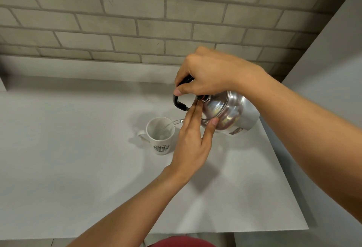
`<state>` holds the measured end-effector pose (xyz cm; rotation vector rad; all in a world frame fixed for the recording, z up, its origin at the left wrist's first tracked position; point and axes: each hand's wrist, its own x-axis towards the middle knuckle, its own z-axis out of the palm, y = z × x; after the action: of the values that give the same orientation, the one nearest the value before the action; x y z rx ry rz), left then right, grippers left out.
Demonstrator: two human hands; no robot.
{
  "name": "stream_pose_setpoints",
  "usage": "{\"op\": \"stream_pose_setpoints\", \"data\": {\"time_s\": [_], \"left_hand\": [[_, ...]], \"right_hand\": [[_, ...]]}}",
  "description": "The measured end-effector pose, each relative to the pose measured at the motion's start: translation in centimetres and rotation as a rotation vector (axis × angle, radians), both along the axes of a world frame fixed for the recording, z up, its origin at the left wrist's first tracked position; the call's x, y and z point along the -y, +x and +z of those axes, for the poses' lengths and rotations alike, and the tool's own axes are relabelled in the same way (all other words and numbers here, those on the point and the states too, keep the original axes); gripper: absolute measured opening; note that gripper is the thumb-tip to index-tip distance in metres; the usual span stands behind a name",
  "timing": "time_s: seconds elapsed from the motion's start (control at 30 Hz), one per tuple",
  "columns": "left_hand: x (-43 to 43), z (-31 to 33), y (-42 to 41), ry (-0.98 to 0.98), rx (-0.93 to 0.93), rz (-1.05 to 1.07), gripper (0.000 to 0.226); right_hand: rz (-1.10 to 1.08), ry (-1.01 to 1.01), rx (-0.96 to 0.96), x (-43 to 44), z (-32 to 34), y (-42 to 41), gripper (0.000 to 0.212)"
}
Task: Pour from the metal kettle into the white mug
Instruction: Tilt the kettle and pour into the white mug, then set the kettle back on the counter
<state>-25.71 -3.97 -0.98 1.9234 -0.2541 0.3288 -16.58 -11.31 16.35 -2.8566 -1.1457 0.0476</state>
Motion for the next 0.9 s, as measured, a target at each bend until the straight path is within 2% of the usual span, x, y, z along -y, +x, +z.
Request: {"op": "stream_pose_setpoints", "data": {"time_s": [0.17,0.33,0.43,0.6,0.77,0.83,0.9], "left_hand": [[-1.1,-0.1,-0.1,0.084,0.033,-0.059,0.063],[-1.9,-0.2,-0.4,0.291,0.051,-0.092,0.063],[-2.0,-0.2,-0.6,0.348,0.113,-0.076,0.060],[-2.1,-0.3,-0.5,0.216,0.222,-0.033,0.040],[-1.6,0.6,0.5,0.103,0.150,0.084,0.045],[-1.5,1.2,1.4,0.122,0.082,0.094,0.045],[-1.5,1.6,2.4,0.226,0.054,0.072,0.039]], "right_hand": [[-0.037,0.115,0.025,2.0,-0.9,-0.8,0.024],[-0.106,0.302,0.041,4.9,-2.9,-1.8,0.029],[-0.129,0.421,0.089,6.4,-4.3,-2.6,0.030],[-0.236,0.697,0.104,8.5,-6.7,-3.7,0.025],[-0.322,0.953,0.057,10.3,-8.8,-4.2,0.019],[-0.339,1.024,0.008,10.6,-9.4,-4.4,0.016],[-0.349,1.057,0.005,10.8,-10.2,-4.4,0.016]]}}
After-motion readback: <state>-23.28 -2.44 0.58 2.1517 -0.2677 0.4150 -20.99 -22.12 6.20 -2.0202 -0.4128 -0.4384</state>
